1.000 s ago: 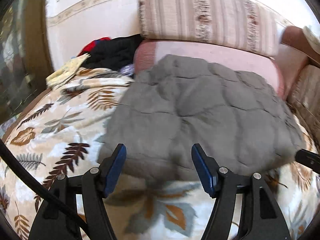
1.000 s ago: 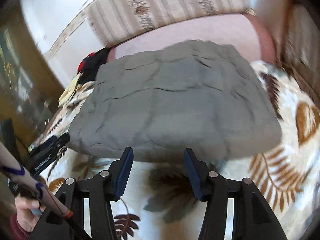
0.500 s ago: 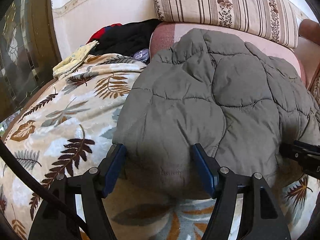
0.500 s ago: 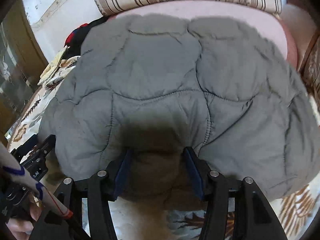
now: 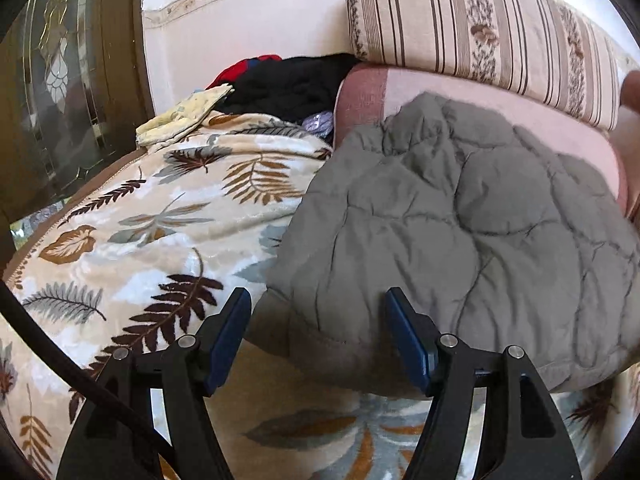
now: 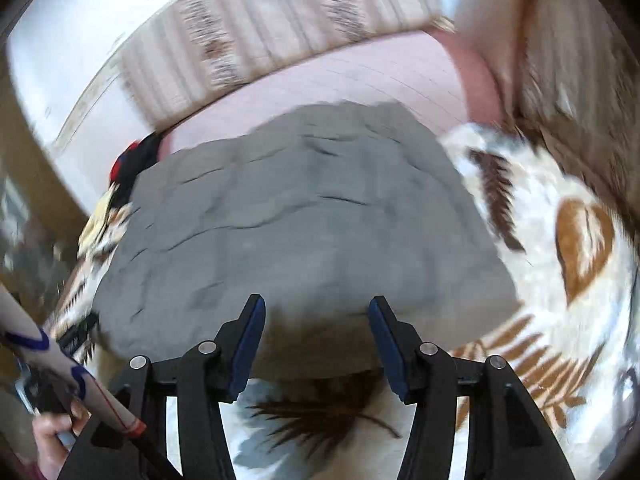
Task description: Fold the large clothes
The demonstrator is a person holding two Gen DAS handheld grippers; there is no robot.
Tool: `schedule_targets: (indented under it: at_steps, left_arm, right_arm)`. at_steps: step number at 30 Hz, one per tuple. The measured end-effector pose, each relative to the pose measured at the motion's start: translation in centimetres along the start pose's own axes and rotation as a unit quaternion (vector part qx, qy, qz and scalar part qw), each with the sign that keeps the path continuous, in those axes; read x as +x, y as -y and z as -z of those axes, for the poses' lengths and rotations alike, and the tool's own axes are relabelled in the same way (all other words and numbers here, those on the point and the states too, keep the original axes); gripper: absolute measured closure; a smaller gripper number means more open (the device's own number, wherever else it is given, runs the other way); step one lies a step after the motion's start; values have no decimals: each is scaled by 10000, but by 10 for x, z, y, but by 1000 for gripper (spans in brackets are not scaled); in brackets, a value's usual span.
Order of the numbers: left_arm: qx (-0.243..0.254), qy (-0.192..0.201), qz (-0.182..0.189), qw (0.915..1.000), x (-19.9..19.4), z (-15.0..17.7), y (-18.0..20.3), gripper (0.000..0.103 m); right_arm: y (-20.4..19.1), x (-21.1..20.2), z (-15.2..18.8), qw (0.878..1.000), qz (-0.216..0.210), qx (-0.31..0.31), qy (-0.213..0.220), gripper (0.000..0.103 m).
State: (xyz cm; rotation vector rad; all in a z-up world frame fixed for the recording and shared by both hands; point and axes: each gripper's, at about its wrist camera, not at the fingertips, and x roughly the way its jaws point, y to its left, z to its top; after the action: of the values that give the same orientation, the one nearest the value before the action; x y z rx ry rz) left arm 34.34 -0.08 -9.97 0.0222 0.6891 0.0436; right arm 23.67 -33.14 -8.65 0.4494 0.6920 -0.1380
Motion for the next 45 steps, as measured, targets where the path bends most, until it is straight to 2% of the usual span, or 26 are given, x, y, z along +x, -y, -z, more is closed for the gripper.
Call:
schedule_targets:
  at_steps: [7,12,13,16,18,19,22,25,28,30,31,32,34,37,38,43,45]
  left_arm:
    - [376,59,-191,9991,12,9,13,32]
    - [443,163,-120,9988,11,5,11,32]
    - [410,198,-74,9989,9,3,8,32]
    - [29,309,-29,9995,3,-4,-11,32]
    - [-194,209,-22,9996,8,-6,-23,32]
    - [-229,106,-44,9997,13,-6,-25,32]
    - [-257,-168,-11,9995,26,-1,-25,32]
    - [-154,-166,-6,9997,27,-1,-23,31]
    - [-316,-175,167,9992,22,-8,-33,29]
    - [-608,-199,207,9977,20,-11,-48,24]
    - [-820,-234,284,9960,20,-12,-56,24]
    - [-1070,-295,268,9935,21,-12,-66,24]
    - [-1233,-331,190,9916,21,-12,-74,24]
    - [-1173,-441,127,9920,26,-8,-73,24]
    - [-1144,-459,102,9923,27,-8,-72,24]
    - [-799,-585,-96,9950,35,-6,-62,24]
    - [-832,-595,-76,9947,34,-5,-64,24]
  right_arm:
    - [28,30,5,9995,-181,193,-196,45]
    - [38,33,5,9985,-357,274,-309,45]
    - [40,28,3,9982,-417,338,-282,45]
    - [50,3,-7,9954,-643,696,169,45]
    - [63,-5,-11,9949,-402,838,383,45]
    - [67,-6,-10,9944,-338,914,403,46]
    - [86,8,-6,9917,-152,1268,110,68]
    - [93,18,-3,9888,-311,1456,-58,68]
    - [94,10,-4,9873,-364,1544,61,68]
    - [93,-3,-7,9865,-299,1573,348,57]
    - [94,-8,-8,9867,-185,1542,473,43]
    - [94,-11,-8,9869,-15,1516,560,38]
    - [98,-14,-6,9852,12,1604,599,38]
    - [100,-12,-5,9840,-39,1681,581,50]
    - [98,-12,-6,9854,30,1606,569,51]
    - [108,-4,-1,9832,163,1780,364,49]
    - [111,-2,0,9826,185,1825,296,49]
